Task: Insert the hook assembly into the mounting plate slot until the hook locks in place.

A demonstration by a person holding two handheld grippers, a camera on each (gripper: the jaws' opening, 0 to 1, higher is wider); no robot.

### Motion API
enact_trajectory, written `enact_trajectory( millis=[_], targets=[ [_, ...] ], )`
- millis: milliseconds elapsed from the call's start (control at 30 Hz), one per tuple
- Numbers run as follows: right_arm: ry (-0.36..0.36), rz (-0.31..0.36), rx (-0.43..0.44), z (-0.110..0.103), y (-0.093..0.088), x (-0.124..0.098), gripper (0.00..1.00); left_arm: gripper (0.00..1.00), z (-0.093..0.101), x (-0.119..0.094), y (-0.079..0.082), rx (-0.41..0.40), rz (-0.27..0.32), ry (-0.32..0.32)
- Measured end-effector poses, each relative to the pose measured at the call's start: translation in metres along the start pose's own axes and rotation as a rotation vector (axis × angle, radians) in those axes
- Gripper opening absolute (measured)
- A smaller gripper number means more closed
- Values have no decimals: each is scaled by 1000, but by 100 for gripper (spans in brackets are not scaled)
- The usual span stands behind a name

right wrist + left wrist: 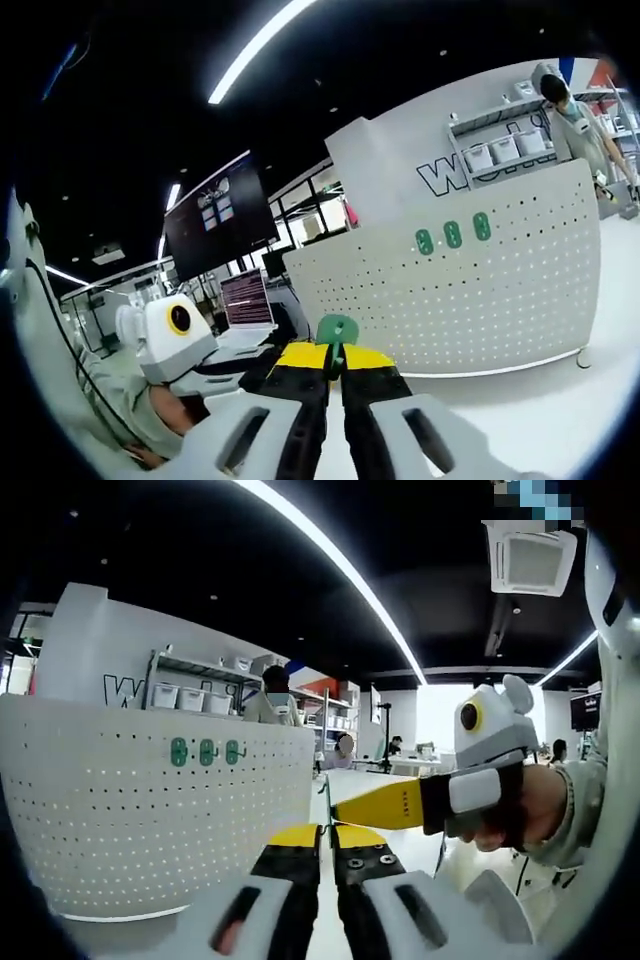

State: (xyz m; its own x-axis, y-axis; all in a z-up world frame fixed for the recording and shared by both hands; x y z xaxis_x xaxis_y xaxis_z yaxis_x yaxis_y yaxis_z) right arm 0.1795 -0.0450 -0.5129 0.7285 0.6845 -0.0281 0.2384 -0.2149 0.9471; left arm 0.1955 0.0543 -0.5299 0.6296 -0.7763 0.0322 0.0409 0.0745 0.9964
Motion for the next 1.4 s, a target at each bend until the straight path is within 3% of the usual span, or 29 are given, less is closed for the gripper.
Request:
enact_trajectory(
  millis=[500, 733, 1067, 1400],
  targets=[
    [-14, 7, -28, 5, 0, 1, 1, 34, -3, -6, -14, -7, -79, 42],
    [-26, 2, -33, 9, -3, 1, 1, 47, -10, -11, -29, -1, -150, 69],
    [-62, 2, -56, 23, -4, 1, 1, 50, -18, -28, -53, 5, -246, 122],
    [-150, 30, -136, 54, 11, -2, 1, 51, -23, -40, -63, 1, -281, 165]
  ],
)
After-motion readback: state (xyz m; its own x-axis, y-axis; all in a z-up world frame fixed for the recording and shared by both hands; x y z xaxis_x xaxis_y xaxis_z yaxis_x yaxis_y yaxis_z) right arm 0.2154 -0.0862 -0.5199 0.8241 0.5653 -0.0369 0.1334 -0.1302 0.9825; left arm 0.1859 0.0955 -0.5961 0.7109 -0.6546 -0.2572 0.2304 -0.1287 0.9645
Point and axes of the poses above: the point that each gripper's makers call its tool centre point, and the gripper's own axes: x roughly forward along the fingers, z roughly to its right, y roughly out of its top, the point moved 7 cm from there along -x, roughly backward along the fingers, and after that the axes turned 4 degrees about y, right-handed, at the moved point
